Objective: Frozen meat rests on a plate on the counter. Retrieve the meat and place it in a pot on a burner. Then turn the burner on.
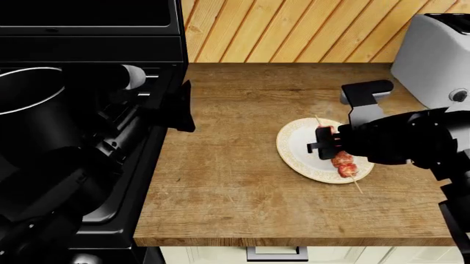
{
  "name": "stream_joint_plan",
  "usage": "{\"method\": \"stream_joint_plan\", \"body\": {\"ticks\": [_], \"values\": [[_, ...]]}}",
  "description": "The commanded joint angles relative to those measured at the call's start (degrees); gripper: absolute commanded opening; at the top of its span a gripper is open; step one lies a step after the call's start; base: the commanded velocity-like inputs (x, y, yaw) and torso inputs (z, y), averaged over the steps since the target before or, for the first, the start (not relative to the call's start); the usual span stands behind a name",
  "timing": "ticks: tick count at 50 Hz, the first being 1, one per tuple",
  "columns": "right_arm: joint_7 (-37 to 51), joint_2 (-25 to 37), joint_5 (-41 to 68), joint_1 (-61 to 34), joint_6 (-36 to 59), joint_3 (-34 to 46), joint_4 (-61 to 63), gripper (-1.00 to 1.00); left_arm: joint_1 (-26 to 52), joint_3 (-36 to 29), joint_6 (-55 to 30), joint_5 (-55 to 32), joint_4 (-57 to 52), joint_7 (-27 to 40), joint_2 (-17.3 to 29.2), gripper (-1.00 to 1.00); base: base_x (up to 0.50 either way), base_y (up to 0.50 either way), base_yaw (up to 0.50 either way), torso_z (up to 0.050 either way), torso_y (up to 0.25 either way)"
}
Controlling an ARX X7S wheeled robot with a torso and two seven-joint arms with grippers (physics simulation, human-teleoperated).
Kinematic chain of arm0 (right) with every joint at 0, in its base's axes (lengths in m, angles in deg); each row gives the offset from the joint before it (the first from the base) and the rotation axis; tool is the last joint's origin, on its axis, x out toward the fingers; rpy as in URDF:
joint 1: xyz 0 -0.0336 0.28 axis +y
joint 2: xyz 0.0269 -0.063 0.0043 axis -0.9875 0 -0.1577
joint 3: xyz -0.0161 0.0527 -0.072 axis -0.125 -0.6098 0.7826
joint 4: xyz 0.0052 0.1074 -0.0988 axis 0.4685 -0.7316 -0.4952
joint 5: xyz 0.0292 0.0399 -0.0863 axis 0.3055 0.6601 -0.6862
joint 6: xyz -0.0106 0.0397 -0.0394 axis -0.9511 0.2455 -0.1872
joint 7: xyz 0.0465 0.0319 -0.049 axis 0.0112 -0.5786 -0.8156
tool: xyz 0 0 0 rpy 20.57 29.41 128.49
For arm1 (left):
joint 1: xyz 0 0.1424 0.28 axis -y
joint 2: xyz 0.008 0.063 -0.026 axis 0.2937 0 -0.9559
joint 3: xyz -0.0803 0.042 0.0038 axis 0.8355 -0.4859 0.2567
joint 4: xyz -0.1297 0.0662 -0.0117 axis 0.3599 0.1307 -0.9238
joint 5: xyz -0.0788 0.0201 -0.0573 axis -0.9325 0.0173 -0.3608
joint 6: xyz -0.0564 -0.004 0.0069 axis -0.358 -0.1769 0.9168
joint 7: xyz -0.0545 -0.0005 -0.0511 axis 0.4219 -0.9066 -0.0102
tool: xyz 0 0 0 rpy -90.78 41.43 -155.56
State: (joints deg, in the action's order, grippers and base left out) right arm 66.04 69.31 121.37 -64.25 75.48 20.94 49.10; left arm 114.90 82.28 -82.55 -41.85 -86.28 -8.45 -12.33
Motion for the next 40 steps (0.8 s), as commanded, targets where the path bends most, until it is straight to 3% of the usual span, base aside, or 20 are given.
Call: {"method": "stream_joint_plan", "body": {"ticks": [1, 23, 40], "values": [[-0.2, 0.3, 0.3, -0.1, 0.0, -0.1, 1.0, -1.00, 0.1, -0.1, 0.1, -0.5, -0.1, 0.4, 0.2, 1.00, 0.00, 0.00, 0.00, 0.000, 0.000], [5.0, 3.7, 4.3, -2.2, 2.4, -3.6, 11.8, -1.00, -0.1, 0.1, 0.0, -1.8, -0.8, 1.3, 0.7, 1.00, 0.00, 0.00, 0.00, 0.000, 0.000], [10.8, 7.0, 9.4, 0.3, -2.6, -11.4, 24.8, -1.00, -0.8, 0.5, -0.5, -3.3, -2.4, 2.5, 1.1, 1.00, 0.00, 0.00, 0.00, 0.000, 0.000]]}}
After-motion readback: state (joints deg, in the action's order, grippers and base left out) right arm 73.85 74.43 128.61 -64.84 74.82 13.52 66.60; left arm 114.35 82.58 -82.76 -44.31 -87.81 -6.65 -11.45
